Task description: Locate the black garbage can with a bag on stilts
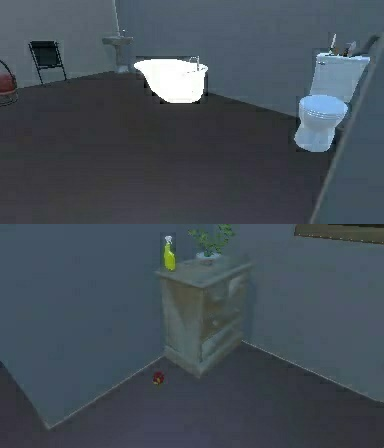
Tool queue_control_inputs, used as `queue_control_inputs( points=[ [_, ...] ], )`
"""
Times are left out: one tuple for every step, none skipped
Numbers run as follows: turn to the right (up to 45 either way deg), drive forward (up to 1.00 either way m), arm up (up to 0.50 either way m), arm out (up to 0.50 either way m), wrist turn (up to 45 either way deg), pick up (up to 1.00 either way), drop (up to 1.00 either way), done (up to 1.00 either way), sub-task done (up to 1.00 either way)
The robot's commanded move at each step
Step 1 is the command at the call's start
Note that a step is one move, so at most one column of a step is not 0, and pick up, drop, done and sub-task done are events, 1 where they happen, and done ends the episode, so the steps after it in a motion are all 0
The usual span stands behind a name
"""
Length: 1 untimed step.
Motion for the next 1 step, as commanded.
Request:
queue_control_inputs(
  points=[
    [-36.0,0.0,0.0,0.0,0.0,0.0,0.0,0.0,0.0]
  ],
)
